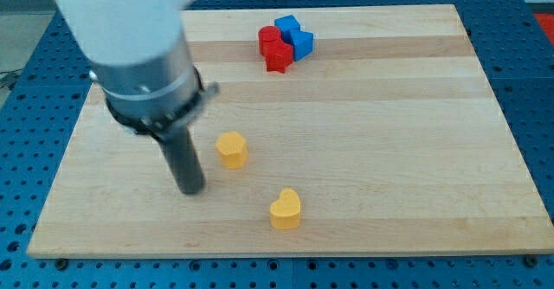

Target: Move the yellow hexagon to the top left of the yellow heart

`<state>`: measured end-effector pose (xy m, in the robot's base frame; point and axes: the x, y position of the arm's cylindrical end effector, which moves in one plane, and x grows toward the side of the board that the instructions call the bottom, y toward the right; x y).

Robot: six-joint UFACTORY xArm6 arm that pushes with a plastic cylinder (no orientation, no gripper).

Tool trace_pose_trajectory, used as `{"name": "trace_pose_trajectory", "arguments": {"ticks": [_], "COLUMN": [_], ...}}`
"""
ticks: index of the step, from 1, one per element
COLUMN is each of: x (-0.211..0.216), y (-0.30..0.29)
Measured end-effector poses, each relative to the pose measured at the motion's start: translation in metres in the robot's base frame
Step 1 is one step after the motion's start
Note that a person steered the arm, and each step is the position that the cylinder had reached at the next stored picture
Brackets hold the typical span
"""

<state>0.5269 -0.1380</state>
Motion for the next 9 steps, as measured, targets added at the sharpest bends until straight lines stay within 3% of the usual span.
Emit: {"name": "trace_pose_trajectory", "arguments": {"ticks": [1, 2, 6, 8, 9], "x": [-0.045, -0.058, -0.01, -0.041, -0.041], "y": [-0.003, 0.026, 0.077, 0.084, 0.117]}}
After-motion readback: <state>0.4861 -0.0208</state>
